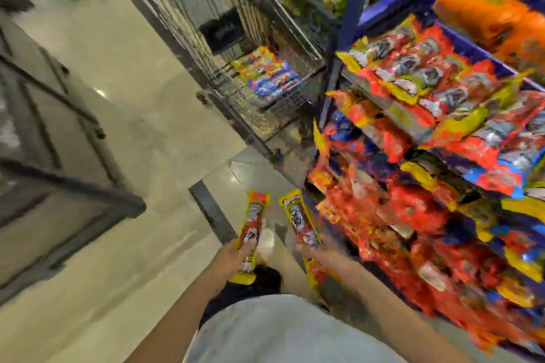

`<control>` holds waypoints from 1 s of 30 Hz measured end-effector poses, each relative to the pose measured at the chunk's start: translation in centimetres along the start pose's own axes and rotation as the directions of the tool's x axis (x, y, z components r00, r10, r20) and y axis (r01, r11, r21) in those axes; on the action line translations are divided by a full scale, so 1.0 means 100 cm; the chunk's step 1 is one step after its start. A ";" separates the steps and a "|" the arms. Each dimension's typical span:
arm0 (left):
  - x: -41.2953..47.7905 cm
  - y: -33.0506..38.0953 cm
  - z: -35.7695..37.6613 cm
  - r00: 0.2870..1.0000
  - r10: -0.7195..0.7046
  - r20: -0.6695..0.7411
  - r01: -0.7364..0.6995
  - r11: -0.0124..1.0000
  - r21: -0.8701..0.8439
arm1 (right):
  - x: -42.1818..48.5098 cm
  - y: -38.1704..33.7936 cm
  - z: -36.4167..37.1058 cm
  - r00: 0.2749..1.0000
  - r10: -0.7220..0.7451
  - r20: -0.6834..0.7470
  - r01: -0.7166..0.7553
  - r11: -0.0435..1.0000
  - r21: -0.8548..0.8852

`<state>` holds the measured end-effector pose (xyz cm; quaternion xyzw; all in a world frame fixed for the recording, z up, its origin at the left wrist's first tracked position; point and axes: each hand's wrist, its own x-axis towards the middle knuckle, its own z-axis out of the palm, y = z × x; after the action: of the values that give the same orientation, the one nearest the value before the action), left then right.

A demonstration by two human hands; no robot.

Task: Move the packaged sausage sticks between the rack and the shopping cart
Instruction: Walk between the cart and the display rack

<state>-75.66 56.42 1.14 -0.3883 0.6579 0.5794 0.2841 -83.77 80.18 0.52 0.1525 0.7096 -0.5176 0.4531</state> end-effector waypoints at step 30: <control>0.230 0.263 -0.333 0.990 0.025 -0.135 -0.044 0.990 -0.135 | 0.274 -0.366 0.168 0.997 -0.001 -0.077 0.017 0.977 0.212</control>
<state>-107.54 20.26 2.01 -0.4334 0.6404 0.6011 0.2019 -115.59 43.32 -0.49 0.2164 0.6678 -0.5862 0.4045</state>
